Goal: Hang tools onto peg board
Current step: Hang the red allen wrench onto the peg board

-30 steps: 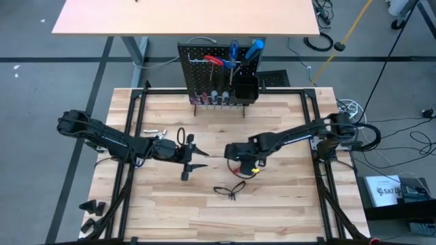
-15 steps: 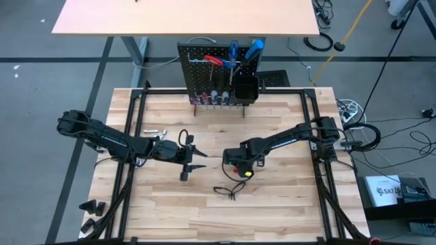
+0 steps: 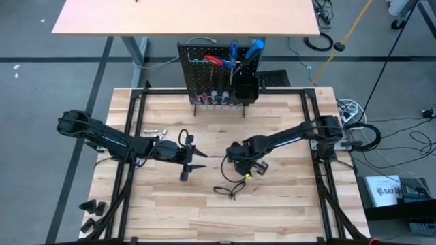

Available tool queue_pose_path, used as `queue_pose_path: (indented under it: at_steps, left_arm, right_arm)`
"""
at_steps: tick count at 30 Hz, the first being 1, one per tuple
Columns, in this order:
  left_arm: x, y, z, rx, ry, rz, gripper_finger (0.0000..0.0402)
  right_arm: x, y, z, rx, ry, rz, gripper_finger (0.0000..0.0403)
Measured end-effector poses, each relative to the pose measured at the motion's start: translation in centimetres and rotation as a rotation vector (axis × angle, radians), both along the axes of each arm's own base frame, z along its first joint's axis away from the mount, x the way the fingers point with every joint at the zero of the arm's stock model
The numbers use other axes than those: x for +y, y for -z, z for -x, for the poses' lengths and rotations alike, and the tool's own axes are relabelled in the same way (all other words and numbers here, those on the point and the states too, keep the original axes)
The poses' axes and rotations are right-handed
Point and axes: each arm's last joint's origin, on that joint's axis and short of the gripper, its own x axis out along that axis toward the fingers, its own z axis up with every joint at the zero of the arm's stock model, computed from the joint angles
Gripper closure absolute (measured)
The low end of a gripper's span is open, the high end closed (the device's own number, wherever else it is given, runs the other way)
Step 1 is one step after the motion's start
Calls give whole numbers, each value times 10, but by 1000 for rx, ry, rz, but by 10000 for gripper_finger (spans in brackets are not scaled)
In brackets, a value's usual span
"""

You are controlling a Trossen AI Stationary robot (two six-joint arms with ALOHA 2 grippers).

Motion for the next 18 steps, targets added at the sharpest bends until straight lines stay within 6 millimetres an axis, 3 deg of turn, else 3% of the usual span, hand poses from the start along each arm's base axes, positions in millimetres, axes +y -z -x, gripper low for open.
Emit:
queue_pose_path:
  at_steps: [8, 12, 18]
  left_arm:
    - [-1, -1, 0, -10, 9, 32, 199]
    - [-2, -8, -2, -81, 36, 45, 199]
    - [-6, -22, -5, -241, 69, -7, 199]
  right_arm:
    - [-4, -77, 21, -189, 179, -309, 401]
    - [1, -115, 22, -479, 124, -456, 402]
    - [7, -150, 39, -994, -72, -602, 402]
